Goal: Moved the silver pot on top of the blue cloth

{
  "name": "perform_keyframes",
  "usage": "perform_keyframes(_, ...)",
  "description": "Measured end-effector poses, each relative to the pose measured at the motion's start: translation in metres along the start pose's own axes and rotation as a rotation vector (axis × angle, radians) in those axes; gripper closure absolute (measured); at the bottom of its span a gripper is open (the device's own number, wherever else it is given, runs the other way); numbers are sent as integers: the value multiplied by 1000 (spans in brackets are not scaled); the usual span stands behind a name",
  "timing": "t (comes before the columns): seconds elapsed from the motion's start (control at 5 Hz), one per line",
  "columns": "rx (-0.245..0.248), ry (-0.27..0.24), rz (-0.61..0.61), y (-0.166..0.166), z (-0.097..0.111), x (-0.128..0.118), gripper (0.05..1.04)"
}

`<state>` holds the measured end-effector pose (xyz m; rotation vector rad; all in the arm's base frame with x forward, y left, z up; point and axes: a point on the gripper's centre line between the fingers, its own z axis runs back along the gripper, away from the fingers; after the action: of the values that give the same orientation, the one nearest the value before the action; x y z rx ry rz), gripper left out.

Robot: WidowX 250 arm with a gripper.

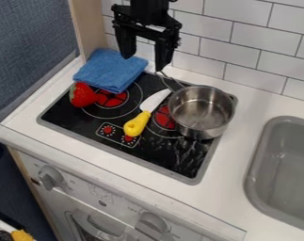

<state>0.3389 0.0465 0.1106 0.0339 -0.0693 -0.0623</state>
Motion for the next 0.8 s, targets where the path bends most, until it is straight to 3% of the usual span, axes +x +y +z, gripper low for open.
perform_keyframes(0.2, -8, 31, 0, -2, -10, -2, 83)
perform_keyframes(0.4, -25, 25, -98, -45, -16, 0, 83)
perform_keyframes(0.6, -79, 24, -194, -93, -31, -2, 83)
perform_keyframes(0.8, -82, 29, -220, -110, -51, -3, 83)
